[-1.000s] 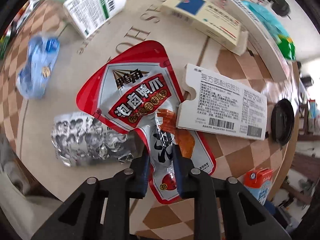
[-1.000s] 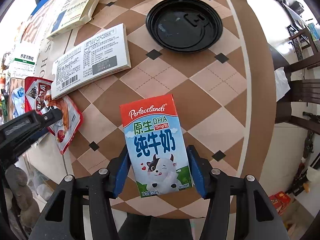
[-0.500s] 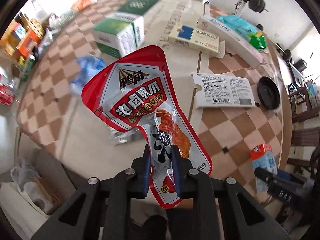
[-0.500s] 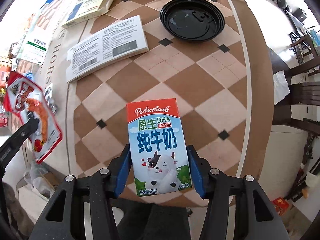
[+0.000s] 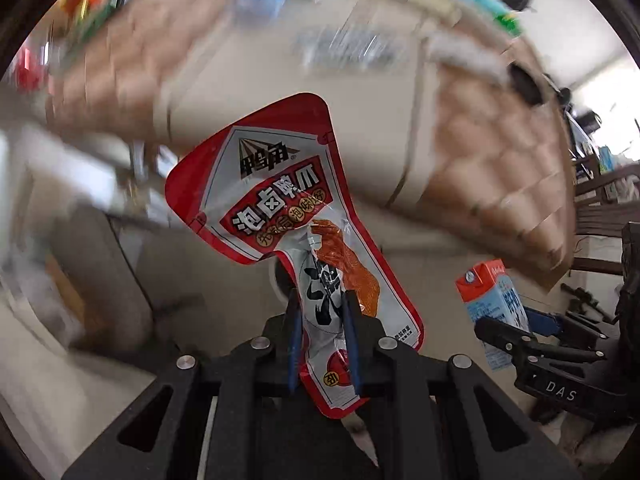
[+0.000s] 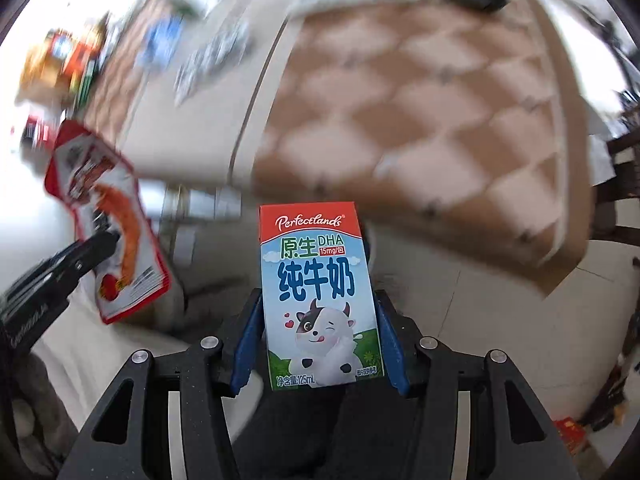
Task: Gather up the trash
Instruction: 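Carry the pouch and milk carton over the white bin and release both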
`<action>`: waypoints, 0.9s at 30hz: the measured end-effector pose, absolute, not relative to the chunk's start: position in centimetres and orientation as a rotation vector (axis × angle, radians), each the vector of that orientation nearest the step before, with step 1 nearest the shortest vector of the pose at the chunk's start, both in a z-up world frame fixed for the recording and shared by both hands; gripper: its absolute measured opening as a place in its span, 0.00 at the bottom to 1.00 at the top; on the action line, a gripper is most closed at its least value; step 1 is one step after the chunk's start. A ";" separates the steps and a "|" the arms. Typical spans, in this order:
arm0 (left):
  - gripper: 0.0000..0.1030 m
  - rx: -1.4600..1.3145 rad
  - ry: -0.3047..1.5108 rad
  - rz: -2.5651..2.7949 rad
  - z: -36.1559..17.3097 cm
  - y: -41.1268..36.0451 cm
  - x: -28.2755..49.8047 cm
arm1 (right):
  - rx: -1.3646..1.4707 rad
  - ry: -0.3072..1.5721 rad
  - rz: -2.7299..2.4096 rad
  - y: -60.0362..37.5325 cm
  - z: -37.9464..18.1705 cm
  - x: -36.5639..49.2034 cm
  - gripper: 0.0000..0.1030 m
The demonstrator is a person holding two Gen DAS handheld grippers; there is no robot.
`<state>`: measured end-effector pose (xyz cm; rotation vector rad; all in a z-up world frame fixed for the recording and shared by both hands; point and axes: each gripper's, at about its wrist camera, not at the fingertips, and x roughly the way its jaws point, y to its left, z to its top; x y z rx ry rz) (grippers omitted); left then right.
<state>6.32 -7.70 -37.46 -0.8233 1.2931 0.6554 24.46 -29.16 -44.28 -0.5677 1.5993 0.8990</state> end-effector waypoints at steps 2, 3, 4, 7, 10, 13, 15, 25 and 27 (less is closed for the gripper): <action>0.15 -0.922 1.326 0.652 -41.7 -7.9 5.4 | -0.641 1.622 0.918 -29.0 -47.4 22.8 0.54; 0.15 -0.964 1.341 0.658 -44.2 -7.9 5.2 | -0.676 1.635 0.923 -29.0 -49.4 22.3 0.54; 0.15 -0.997 1.350 0.664 -46.5 -7.8 5.1 | -0.700 1.645 0.928 -29.0 -51.2 21.9 0.54; 0.15 -1.088 1.387 0.639 -54.3 -7.2 5.8 | -0.771 1.643 0.942 -28.8 -56.5 20.8 0.54; 0.15 -1.159 1.423 0.589 -62.0 -6.3 6.8 | -0.809 1.673 0.925 -28.8 -63.2 20.1 0.54; 0.15 -1.163 1.462 0.548 -68.5 -5.5 8.2 | -0.836 1.692 0.891 -28.2 -69.5 20.3 0.53; 0.15 -1.170 1.482 0.527 -71.7 -5.2 8.8 | -0.844 1.699 0.873 -28.0 -72.7 20.3 0.53; 0.18 -1.243 1.502 0.498 -78.5 -4.0 8.7 | -0.824 1.743 0.844 -25.8 -83.5 21.9 0.54; 0.40 -1.223 1.499 0.523 -78.1 -3.9 8.2 | -0.801 1.755 0.851 -25.6 -84.1 21.8 0.58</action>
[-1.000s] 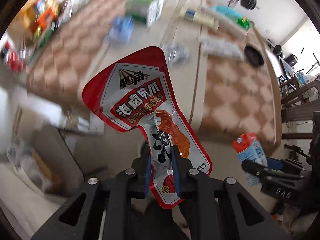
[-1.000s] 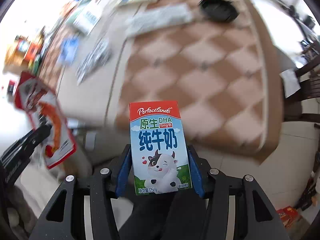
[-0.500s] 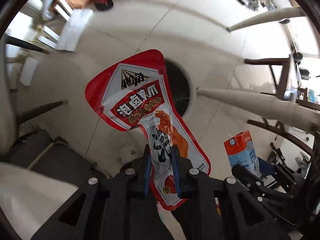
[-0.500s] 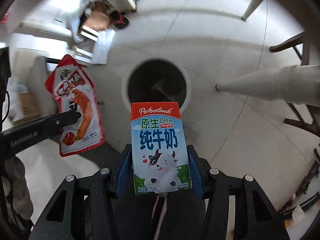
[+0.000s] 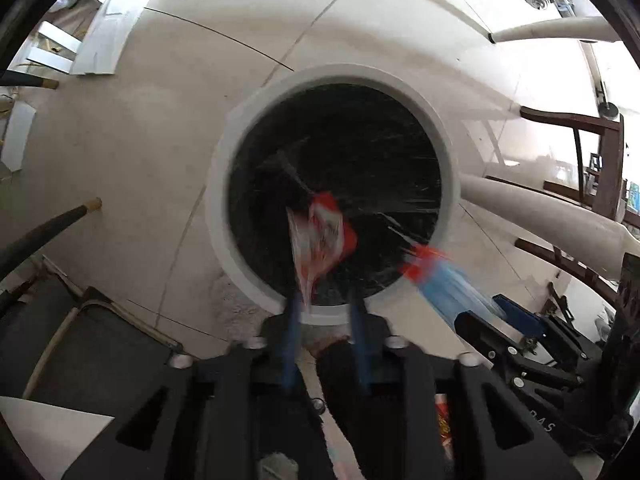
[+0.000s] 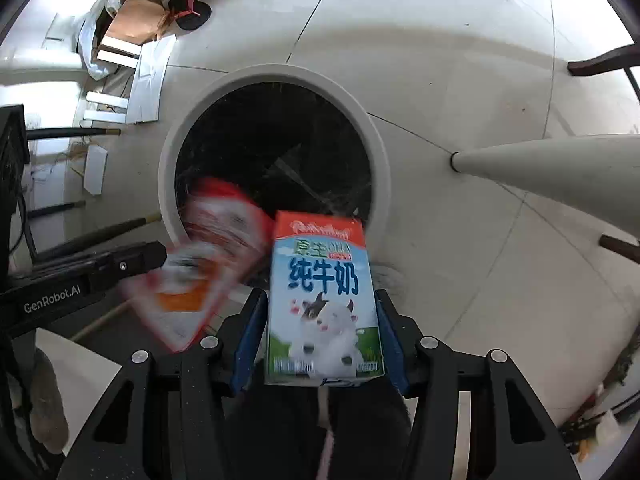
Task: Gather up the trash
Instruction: 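Carry the pouch and milk carton over the white bin and release both, then move both tools back toward the table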
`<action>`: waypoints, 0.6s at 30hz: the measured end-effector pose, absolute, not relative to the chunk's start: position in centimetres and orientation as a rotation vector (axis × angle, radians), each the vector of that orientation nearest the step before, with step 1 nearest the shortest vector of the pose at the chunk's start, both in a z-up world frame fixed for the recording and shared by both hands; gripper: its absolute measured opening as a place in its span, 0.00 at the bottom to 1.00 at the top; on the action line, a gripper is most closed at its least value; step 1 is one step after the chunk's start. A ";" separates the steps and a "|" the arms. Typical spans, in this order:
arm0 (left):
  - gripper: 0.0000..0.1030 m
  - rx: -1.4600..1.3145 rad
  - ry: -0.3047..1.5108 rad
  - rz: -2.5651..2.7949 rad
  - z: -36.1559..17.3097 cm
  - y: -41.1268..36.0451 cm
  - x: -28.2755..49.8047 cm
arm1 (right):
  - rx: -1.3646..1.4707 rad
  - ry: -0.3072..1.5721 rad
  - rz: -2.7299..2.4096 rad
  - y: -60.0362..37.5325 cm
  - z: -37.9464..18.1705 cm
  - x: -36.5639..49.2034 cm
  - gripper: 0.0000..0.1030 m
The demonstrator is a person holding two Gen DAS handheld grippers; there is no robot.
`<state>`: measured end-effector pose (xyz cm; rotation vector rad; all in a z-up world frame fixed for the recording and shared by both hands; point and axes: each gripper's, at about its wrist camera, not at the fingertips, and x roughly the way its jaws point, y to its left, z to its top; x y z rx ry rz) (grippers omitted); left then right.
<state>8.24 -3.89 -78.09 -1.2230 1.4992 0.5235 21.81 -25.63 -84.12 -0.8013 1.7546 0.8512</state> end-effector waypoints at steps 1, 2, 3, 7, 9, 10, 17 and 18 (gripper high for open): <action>0.50 -1.211 1.490 0.539 -77.7 -3.7 8.0 | -0.791 1.755 0.851 -25.3 -84.9 22.0 0.65; 0.70 -1.196 1.482 0.558 -77.2 -3.4 7.3 | -0.786 1.749 0.847 -25.2 -85.1 21.8 0.71; 0.79 -1.171 1.480 0.582 -76.7 -3.1 6.7 | -0.784 1.739 0.843 -25.0 -85.4 21.7 0.71; 0.95 -1.058 1.505 0.664 -74.3 -3.0 5.7 | -0.796 1.705 0.817 -24.7 -85.1 21.5 0.88; 1.00 -0.991 1.514 0.704 -73.0 -3.1 5.2 | -0.832 1.664 0.794 -24.6 -84.1 21.1 0.99; 1.00 -0.970 1.519 0.723 -72.3 -3.2 4.8 | -0.844 1.648 0.789 -24.7 -83.4 21.0 1.00; 1.00 -0.947 1.524 0.801 -67.6 -4.0 2.9 | -0.857 1.588 0.784 -24.4 -78.7 20.2 1.00; 1.00 -0.945 1.521 0.805 -66.6 -4.2 2.7 | -0.852 1.585 0.787 -24.4 -77.9 20.1 1.00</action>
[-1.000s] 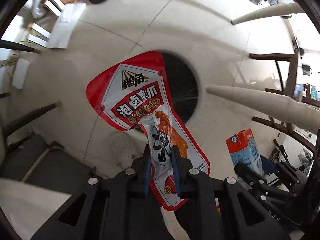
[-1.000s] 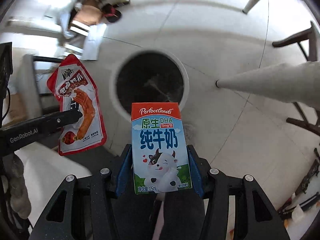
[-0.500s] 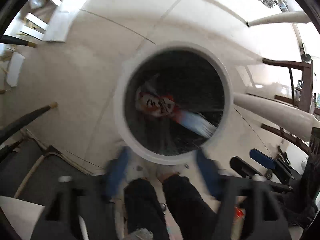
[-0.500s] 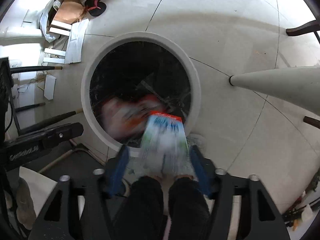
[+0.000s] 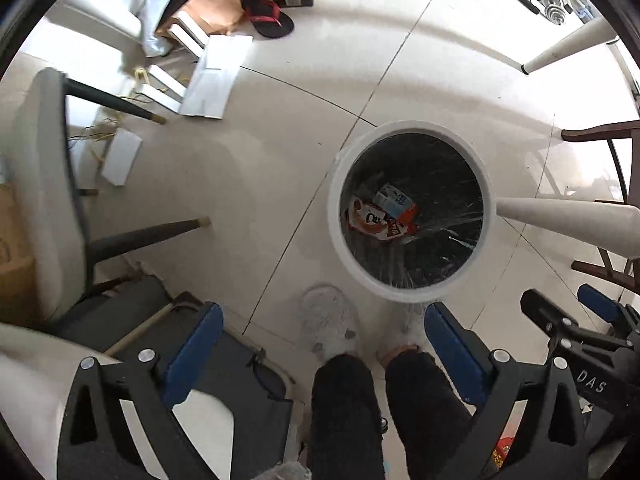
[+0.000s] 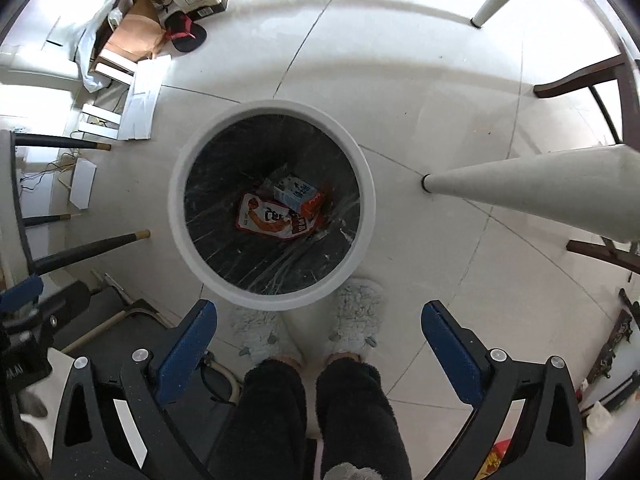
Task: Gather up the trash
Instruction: 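Move both tools back toward the table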
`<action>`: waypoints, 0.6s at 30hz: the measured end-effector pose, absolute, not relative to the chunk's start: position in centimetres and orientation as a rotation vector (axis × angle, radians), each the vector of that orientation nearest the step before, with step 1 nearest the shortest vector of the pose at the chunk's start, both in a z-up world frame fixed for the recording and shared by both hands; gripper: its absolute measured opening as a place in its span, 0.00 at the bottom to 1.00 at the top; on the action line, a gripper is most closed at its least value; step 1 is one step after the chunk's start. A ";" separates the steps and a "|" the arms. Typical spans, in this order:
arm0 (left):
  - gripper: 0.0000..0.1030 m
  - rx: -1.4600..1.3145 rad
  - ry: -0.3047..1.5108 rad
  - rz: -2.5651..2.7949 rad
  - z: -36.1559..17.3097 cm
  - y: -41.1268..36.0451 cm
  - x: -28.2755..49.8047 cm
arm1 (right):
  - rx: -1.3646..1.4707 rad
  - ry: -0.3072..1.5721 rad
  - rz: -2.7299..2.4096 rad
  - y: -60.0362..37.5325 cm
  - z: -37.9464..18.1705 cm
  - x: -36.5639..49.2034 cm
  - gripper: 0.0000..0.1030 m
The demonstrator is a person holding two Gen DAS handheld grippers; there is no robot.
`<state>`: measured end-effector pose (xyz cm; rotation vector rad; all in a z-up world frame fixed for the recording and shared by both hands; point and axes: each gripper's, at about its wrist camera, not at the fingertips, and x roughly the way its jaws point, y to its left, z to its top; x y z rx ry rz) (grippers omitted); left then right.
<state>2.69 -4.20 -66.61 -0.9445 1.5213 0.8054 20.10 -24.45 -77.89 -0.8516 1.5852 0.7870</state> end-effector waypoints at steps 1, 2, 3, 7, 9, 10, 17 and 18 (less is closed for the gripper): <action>1.00 -0.945 1.518 0.805 -65.7 -4.2 2.6 | -0.844 1.581 0.787 -24.6 -76.8 20.1 1.00; 1.00 -0.941 1.518 0.809 -64.8 -4.3 2.4 | -0.839 1.581 0.788 -24.7 -75.9 20.1 1.00; 1.00 -0.935 1.516 0.811 -63.7 -4.5 2.4 | -0.834 1.582 0.789 -24.9 -75.0 20.1 1.00; 1.00 -0.910 1.500 0.818 -59.3 -5.1 2.3 | -0.808 1.584 0.793 -25.7 -70.3 20.2 1.00; 1.00 -0.900 1.485 0.823 -56.7 -5.3 2.2 | -0.794 1.586 0.801 -26.0 -67.7 20.3 1.00; 1.00 -0.890 1.478 0.825 -55.5 -5.4 2.1 | -0.786 1.587 0.805 -26.2 -66.6 20.2 1.00; 1.00 -0.880 1.430 0.823 -47.7 -5.7 1.2 | -0.740 1.574 0.844 -27.2 -57.0 19.9 1.00; 1.00 -0.876 1.425 0.817 -46.7 -5.7 1.1 | -0.727 1.578 0.850 -27.4 -55.6 19.9 1.00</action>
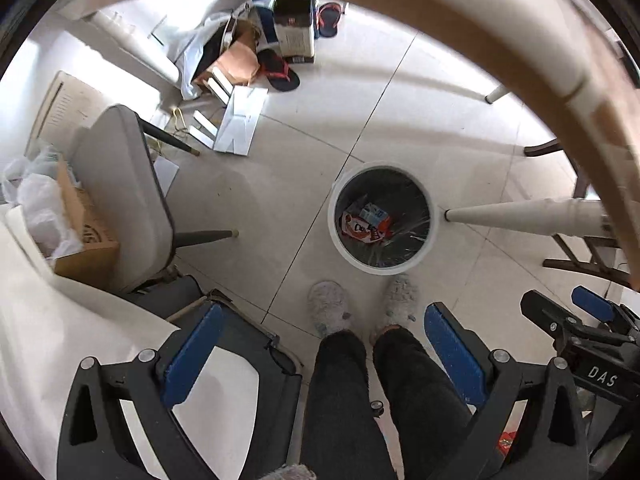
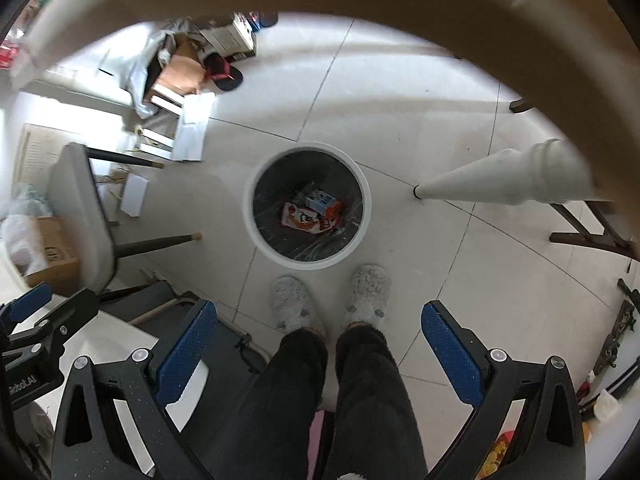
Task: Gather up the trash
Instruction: 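Move both tools back toward the table, then grasp the foil blister pack with the left tool while the right tool grasps the white leaflet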
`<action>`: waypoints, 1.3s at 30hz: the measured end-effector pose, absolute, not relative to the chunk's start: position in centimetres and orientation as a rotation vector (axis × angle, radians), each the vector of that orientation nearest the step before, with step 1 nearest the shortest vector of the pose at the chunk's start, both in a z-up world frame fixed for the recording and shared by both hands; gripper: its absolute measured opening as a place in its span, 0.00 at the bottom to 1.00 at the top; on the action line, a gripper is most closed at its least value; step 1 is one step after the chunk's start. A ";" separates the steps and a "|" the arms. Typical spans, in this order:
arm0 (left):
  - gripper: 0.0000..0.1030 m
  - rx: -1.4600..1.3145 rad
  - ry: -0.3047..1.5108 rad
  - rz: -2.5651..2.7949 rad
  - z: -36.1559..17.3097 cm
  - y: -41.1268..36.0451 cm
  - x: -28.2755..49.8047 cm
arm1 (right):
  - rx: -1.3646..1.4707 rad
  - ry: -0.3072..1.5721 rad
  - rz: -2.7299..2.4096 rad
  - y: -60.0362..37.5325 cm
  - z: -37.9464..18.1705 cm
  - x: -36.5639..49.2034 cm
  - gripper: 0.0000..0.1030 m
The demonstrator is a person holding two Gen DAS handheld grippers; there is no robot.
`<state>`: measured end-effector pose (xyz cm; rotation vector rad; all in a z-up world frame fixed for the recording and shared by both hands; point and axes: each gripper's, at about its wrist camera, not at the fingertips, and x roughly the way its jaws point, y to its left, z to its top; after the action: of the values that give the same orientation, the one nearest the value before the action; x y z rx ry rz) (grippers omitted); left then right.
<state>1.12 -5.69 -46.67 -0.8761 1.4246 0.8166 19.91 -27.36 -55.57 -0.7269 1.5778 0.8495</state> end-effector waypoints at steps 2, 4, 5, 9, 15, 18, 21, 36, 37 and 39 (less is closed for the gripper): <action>1.00 -0.852 1.413 0.800 -44.4 -5.7 1.3 | -0.704 1.582 0.858 -27.5 -52.8 20.0 1.00; 1.00 -0.799 1.399 0.774 -42.0 -5.6 2.0 | -0.684 1.576 0.868 -27.5 -50.2 20.3 1.00; 1.00 -0.761 1.393 0.759 -40.8 -5.4 2.6 | -0.674 1.571 0.872 -27.4 -48.6 20.7 1.00; 1.00 -0.517 1.359 0.693 -36.2 -3.9 7.0 | -0.618 1.570 0.896 -26.3 -43.0 23.2 1.00; 1.00 -0.091 1.399 0.569 -33.2 -0.3 16.6 | -0.722 1.469 0.948 -21.9 -36.6 30.0 1.00; 1.00 0.088 1.462 0.488 -34.2 1.1 21.3 | -0.817 1.405 0.952 -18.9 -35.6 33.6 1.00; 1.00 0.213 1.547 0.418 -36.1 2.9 25.4 | -0.948 1.345 0.953 -14.9 -36.2 37.6 1.00; 0.96 0.111 1.751 0.216 -43.6 9.3 32.8 | -1.557 1.147 1.117 -0.9 -46.9 43.4 1.00; 0.94 0.080 1.754 0.213 -43.5 9.6 33.0 | -1.598 1.133 1.138 -0.6 -47.5 43.2 0.99; 0.79 -0.026 1.753 0.210 -43.5 10.5 32.6 | -1.598 1.155 1.169 0.1 -47.6 43.5 0.99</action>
<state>32.60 10.53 -43.46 -0.0255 1.7529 0.2105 43.49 0.08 -47.62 -1.5977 1.1553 1.1691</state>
